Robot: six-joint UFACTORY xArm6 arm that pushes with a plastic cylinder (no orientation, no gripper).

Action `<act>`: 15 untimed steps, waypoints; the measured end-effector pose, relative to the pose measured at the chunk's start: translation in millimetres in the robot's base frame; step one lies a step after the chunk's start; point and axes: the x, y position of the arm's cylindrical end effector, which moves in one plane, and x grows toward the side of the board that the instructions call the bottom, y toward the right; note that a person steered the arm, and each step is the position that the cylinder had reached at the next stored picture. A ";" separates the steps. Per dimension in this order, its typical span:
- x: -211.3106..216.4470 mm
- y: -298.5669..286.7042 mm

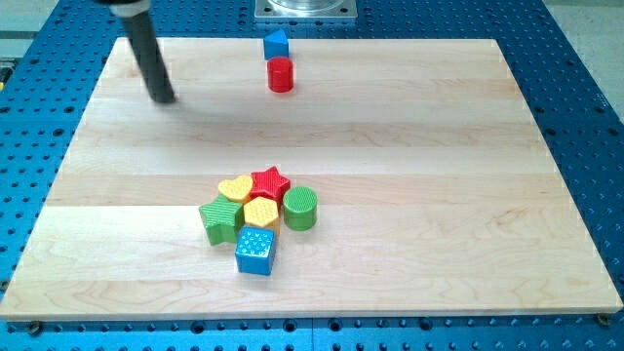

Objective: Move the red circle into the group of blocks

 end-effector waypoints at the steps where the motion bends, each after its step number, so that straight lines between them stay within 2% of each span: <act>1: -3.6 78.4; 3: 33.5 197.8; 4: 27.6 133.9; 5: -15.7 104.2; 6: -41.7 136.8; 8: 61.3 251.2; 9: 27.0 220.0; 10: 34.6 286.4; 11: 95.0 321.7; 12: 140.7 330.7; 13: 117.1 328.3; 14: 113.7 295.6; 15: 156.8 283.9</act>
